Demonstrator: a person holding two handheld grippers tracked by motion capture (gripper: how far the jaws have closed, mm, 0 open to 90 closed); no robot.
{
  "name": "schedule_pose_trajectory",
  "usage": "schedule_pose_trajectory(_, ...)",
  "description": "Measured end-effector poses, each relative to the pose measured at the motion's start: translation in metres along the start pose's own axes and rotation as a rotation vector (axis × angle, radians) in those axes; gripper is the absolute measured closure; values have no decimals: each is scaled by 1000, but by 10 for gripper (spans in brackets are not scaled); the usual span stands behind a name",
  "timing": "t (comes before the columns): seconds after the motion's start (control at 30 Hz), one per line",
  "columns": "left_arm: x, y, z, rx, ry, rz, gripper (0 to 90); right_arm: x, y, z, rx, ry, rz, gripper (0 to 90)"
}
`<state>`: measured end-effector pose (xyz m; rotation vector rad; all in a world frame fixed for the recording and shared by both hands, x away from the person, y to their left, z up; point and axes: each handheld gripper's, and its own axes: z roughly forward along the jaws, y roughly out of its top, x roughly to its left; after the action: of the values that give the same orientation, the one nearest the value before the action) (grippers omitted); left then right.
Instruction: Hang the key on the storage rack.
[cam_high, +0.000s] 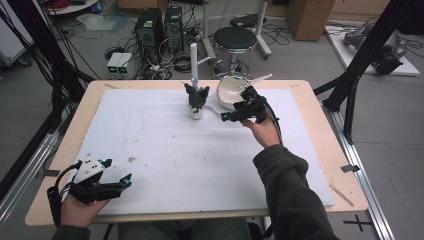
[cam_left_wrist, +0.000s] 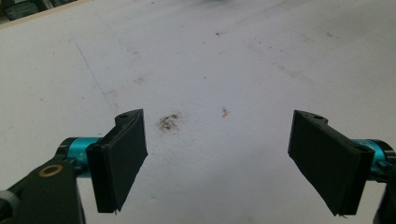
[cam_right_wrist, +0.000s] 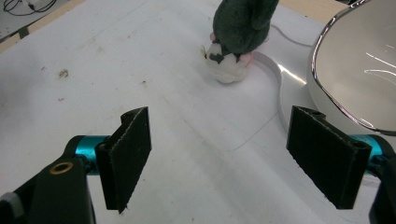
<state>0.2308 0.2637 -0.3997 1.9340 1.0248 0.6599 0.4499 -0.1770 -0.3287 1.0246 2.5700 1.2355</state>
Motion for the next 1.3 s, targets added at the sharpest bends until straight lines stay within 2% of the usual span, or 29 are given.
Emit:
schedule_pose_trajectory(0.23, 0, 0, 0, 3, -3, 7, 197, 2, -8, -7, -22, -12, 1, 199)
schedule_pose_trajectory(1.07, 1, 0, -1, 1, -1, -2, 197, 5, -27, -19, -21, -17, 6, 179)
schedule_pose_trajectory(1.3, 1, 0, -1, -2, 0, -2, 197, 6, -30, -25, -37, -23, 5, 179)
